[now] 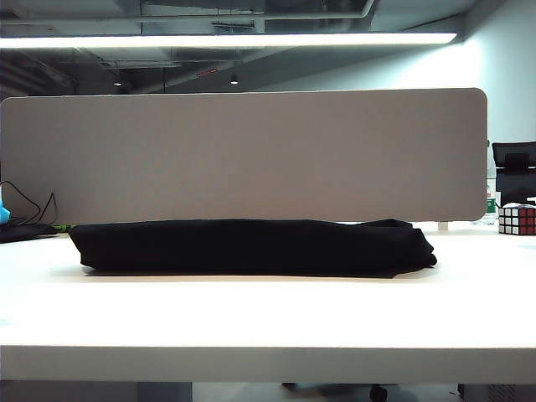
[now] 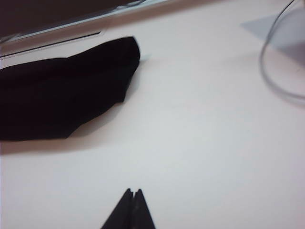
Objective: Fold the bottom side of the T-shirt horizontally towards the center, about one-third of the way, then fold the sleeve back towards the center, creating a straight line along the edge of the T-shirt, and finally fold the bottom of the T-shirt up towards the top, creating a neat rectangle.
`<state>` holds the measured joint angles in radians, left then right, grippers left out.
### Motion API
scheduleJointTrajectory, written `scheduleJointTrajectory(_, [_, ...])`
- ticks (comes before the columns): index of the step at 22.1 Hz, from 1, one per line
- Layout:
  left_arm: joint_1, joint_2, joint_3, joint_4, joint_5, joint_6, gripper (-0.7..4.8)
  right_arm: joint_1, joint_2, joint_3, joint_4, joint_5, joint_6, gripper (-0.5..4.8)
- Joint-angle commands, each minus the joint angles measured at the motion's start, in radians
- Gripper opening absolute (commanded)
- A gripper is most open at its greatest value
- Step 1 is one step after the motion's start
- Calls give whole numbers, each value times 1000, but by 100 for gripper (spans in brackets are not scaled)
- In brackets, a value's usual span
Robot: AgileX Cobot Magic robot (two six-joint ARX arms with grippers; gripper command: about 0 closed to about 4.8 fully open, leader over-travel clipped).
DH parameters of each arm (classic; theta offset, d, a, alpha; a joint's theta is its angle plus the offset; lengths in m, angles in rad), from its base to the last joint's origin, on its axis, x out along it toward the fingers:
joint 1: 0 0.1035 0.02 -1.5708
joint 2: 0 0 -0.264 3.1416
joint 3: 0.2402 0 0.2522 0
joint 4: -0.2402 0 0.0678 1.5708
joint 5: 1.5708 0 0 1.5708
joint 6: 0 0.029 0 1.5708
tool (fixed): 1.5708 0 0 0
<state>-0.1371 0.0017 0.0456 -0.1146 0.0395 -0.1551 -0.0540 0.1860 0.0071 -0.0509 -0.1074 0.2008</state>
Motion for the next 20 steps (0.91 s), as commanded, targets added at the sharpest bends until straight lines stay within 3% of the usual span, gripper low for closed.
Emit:
scheduleJointTrajectory(1, [2, 0, -30, 92, -38, 46, -5, 0, -24, -6, -5, 59, -56, -9])
scheduleJointTrajectory(5, [2, 0, -38, 105, -124, 74, -5, 0, -62, -6, 21, 95, -106, -9])
scheduleJointTrajectory(13, [2, 0, -38, 117, -130, 79, -5, 1, -187, -6, -29, 79, -150, -9])
scheduleJointTrajectory(15, [2, 0, -38, 116, -126, 116, -6, 0, -187, -6, -17, 47, -150, -9])
scheduleJointTrajectory(20, [2, 1, -38, 116, -165, 123, -5, -1, -187, -6, 22, 107, -149, -9])
